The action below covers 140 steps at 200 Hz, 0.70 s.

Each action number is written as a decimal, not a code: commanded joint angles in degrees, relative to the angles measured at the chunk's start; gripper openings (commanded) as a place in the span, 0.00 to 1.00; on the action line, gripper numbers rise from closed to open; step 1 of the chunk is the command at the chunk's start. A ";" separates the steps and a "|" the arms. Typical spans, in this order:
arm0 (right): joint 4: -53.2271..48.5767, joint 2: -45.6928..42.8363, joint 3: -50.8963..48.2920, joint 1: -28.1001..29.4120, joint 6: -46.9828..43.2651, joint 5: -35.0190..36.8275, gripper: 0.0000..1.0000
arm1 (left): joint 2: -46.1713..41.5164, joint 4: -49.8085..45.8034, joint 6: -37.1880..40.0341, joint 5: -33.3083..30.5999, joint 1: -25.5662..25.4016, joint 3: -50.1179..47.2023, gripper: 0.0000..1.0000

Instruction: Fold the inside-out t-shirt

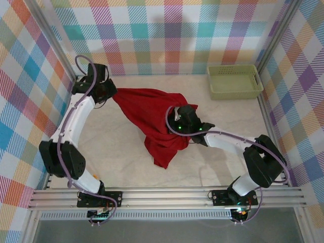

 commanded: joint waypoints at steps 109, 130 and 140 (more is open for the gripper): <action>2.28 -17.59 -3.46 0.30 -7.17 -6.26 0.00 | 16.88 -3.77 -1.28 -0.81 8.87 -3.61 0.00; 1.07 -22.07 -1.88 -0.40 -7.98 -6.46 0.00 | 17.51 -3.51 -1.41 -2.26 7.58 -4.98 0.00; 0.56 -24.32 -1.59 -1.34 -8.03 -6.69 0.00 | 17.51 -3.28 -1.45 -2.88 7.57 -5.77 0.01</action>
